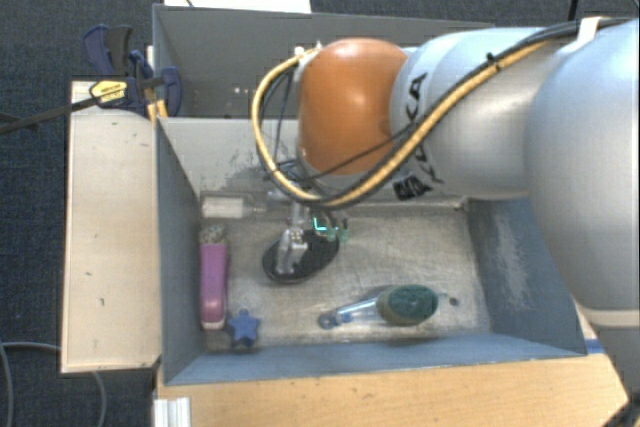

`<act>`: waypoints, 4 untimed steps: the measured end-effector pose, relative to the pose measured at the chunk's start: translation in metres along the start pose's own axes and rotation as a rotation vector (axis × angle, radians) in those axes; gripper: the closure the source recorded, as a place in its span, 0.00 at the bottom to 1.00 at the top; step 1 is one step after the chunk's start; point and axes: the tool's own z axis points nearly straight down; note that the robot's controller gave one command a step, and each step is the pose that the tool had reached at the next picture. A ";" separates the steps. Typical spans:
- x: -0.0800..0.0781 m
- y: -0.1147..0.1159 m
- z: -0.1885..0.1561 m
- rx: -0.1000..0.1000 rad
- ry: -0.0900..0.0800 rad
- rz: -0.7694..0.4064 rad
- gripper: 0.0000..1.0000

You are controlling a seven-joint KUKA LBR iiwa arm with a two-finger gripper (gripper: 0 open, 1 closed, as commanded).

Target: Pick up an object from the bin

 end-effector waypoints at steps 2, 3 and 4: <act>0.042 -0.019 0.086 -0.001 -0.010 -0.352 0.00; 0.041 -0.020 0.086 -0.002 -0.011 -0.344 1.00; 0.046 -0.037 -0.073 0.002 -0.015 -0.521 1.00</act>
Offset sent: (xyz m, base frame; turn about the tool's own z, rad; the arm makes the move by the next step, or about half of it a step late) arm -0.0226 -0.0680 -0.0802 -0.3814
